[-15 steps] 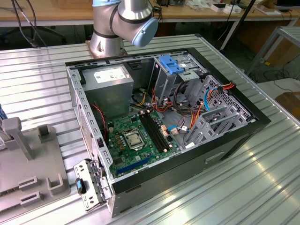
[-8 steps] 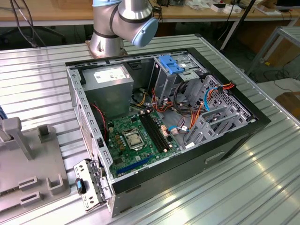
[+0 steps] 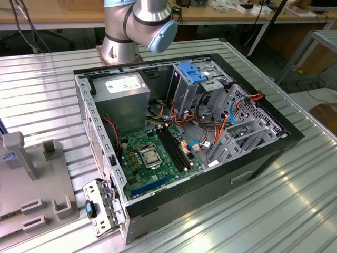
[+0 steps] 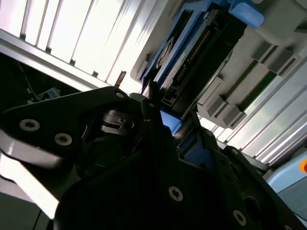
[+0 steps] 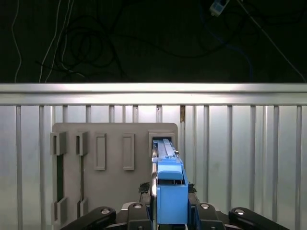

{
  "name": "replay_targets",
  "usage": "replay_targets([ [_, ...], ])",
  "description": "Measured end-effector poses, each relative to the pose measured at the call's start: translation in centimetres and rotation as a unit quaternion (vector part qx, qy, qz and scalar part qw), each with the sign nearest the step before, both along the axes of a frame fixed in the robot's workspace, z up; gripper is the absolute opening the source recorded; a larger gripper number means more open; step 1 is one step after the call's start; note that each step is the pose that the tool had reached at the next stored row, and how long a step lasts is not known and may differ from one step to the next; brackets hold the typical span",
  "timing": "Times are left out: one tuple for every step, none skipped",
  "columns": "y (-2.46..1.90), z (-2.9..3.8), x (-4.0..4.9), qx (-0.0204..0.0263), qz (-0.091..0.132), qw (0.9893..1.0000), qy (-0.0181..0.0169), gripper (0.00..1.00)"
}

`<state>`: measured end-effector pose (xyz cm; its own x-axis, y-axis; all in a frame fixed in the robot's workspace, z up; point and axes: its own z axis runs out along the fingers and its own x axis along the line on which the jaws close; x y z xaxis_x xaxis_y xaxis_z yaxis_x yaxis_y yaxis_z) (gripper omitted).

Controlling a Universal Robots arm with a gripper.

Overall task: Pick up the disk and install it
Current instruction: 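Pick up the disk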

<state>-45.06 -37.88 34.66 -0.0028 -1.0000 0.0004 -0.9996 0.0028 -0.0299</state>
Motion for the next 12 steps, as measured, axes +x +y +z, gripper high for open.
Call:
replay_targets([
  [0.0, 0.19, 0.0, 0.0, 0.0, 1.0, 0.0, 0.37],
  [0.0, 0.42, 0.0, 0.0, 0.0, 1.0, 0.0, 0.37],
  [0.0, 0.68, 0.0, 0.0, 0.0, 1.0, 0.0, 0.37],
  [0.0, 1.17, 0.0, 0.0, 0.0, 1.0, 0.0, 0.37],
  [0.0, 1.54, 0.0, 0.0, 0.0, 1.0, 0.0, 0.37],
  [0.0, 1.75, 0.0, 0.0, 0.0, 1.0, 0.0, 0.37],
  [0.0, 1.96, 0.0, 0.0, 0.0, 1.0, 0.0, 0.37],
  [0.0, 2.15, 0.0, 0.0, 0.0, 1.0, 0.0, 0.37],
  [0.0, 2.43, 0.0, 0.0, 0.0, 1.0, -0.0001, 0.37],
  [0.0, 2.74, 0.0, 0.0, 0.0, 1.0, 0.0, 0.37],
  [0.0, 3.01, 0.0, 0.0, 0.0, 1.0, 0.0, 0.37],
  [0.0, 3.43, 0.0, 0.0, 0.0, 1.0, 0.0, 0.37],
])
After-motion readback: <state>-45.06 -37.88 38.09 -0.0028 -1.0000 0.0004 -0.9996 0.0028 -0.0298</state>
